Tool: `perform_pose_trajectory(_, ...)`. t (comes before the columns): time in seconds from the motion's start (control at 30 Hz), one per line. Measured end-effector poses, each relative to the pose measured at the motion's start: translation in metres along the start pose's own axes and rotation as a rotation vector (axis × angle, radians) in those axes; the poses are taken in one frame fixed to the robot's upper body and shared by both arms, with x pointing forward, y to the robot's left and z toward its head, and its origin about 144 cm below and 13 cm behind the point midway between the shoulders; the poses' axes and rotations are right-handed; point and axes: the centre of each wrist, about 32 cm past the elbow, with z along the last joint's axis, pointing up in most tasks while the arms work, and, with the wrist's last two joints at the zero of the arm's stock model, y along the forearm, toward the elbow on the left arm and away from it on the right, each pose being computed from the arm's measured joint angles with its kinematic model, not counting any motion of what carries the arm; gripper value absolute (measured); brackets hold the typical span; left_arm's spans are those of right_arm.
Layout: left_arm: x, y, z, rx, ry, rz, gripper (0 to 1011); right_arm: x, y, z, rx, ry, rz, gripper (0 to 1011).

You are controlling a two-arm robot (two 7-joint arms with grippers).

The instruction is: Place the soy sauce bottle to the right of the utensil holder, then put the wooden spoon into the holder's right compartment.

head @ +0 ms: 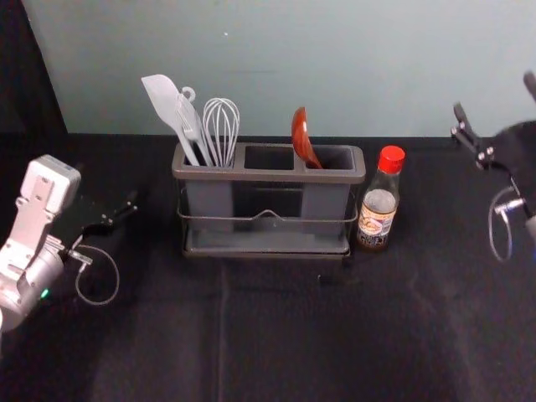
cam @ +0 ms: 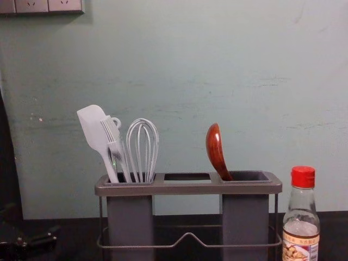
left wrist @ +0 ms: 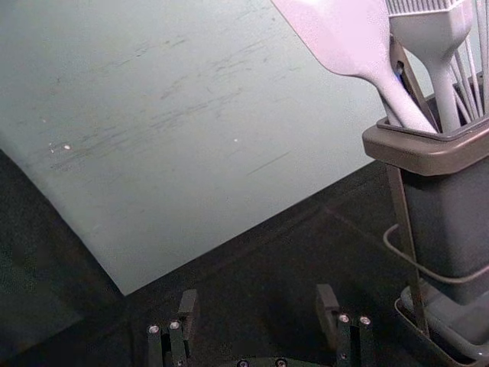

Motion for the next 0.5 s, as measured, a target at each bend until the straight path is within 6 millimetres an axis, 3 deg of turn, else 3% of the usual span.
perform_pose_trajectory(0.2,0.000,0.000,0.000,0.000,0.000,0.000,1000,-0.005,-0.019,-0.009,-0.144,0.046,0.008,1002)
perform_pose_trajectory(0.5,0.000,0.000,0.000,0.000,0.000,0.000,1000,-0.013,-0.028,-0.014,-0.263,0.090,0.043,1002)
